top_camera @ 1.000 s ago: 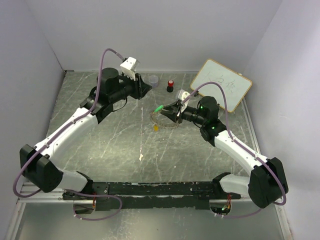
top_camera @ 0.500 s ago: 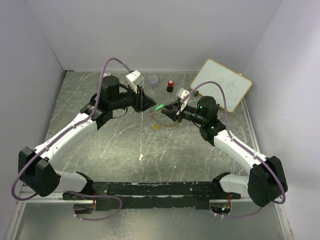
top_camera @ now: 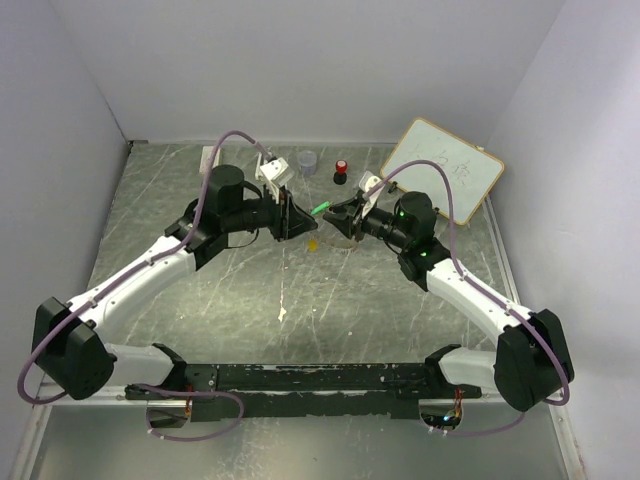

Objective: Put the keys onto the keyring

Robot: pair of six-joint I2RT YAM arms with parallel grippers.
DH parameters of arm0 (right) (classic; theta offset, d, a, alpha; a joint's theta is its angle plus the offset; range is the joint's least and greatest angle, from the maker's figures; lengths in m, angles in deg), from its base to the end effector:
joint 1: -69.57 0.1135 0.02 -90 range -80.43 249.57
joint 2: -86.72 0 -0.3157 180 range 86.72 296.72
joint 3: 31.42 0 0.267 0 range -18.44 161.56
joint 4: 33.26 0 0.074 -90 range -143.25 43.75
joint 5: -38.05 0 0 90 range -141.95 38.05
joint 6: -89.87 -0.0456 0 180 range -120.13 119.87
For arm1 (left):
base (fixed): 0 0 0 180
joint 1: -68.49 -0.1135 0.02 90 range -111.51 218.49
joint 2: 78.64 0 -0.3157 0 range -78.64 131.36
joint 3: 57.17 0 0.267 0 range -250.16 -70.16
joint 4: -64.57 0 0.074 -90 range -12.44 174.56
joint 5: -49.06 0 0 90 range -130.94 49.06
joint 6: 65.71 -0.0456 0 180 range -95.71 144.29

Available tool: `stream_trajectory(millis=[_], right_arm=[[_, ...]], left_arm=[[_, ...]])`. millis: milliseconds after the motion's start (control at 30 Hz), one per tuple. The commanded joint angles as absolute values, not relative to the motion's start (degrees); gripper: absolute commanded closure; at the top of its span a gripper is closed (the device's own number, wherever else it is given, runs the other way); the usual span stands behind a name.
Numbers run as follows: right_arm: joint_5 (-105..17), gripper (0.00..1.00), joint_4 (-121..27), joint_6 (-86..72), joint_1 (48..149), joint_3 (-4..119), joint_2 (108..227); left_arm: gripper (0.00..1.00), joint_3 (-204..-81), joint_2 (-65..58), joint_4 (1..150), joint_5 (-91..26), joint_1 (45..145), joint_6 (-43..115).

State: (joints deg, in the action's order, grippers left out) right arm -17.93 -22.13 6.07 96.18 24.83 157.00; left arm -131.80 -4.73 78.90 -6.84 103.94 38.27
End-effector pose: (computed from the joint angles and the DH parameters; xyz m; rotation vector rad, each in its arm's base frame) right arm 0.2426 0.1501 0.3403 -0.8980 1.4031 0.7510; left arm 0.2362 -0.1995 0.3939 0.7898 1.7491 -1.1335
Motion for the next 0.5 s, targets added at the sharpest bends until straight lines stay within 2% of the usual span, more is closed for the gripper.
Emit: stream_trajectory(millis=[0,467], right_arm=[[-18.0,1.00,-18.0,5.2,96.3,25.2,157.0],[-15.6,1.00,-17.2,4.1,96.4,23.8,154.4]], left_arm=[[0.68,-132.0,-2.3,75.9,-7.6,105.0,37.5],[0.68,-134.3,1.7,69.5,-18.3,105.3,36.7]])
